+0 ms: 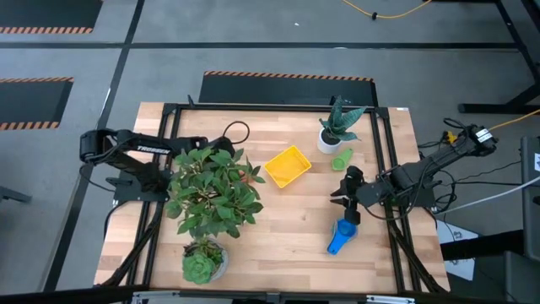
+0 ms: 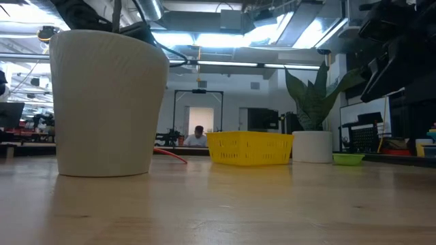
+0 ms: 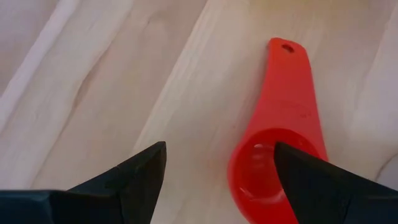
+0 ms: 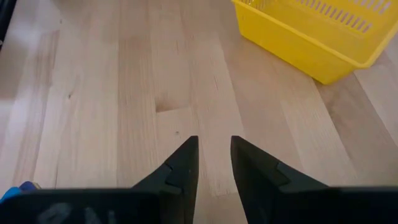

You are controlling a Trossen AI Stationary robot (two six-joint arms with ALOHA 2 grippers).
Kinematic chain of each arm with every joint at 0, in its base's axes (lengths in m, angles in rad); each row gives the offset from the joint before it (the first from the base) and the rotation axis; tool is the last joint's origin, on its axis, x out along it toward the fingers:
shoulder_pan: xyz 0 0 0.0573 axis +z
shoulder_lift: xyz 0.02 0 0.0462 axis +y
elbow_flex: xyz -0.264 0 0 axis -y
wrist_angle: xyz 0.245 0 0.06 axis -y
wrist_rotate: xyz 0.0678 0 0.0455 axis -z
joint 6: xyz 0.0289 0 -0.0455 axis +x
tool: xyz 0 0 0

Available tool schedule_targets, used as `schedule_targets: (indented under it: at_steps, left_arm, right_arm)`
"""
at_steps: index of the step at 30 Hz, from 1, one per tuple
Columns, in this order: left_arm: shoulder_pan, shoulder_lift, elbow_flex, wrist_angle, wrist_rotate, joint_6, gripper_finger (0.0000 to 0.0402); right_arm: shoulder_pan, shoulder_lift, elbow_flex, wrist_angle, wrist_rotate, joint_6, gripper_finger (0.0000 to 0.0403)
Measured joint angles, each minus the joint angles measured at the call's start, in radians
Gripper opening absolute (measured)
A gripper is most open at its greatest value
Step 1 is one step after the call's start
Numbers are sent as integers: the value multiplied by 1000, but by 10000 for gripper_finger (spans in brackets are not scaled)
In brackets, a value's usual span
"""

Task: Nest measuring cups in basket
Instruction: Stack the red measuring cup on top of the blue measuring cup

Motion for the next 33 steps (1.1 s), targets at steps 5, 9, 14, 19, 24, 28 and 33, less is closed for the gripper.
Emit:
schedule_targets:
  at_steps: [5,9,14,19,24,28,33]
  left_arm:
    - [-14,11,0,-3,-42,0,290]
    - [-15,40,0,2,-46,-3,290]
    - [-15,109,0,20,-43,-16,290]
    - [-15,132,2,27,-49,-16,281]
    - [-14,130,2,32,-50,-16,246]
    - [-14,132,0,55,-53,-16,214]
    - [-15,134,-1,83,-35,2,179]
  right_arm:
    - [0,0,0,0,0,1,98]
    - [0,0,0,0,0,1,98]
    - [0,0,0,17,0,1,98]
    - [0,0,0,33,1,0,98]
    - [0,0,0,54,2,0,98]
    - [0,0,0,71,3,1,98]
    - [0,0,0,107,3,1,98]
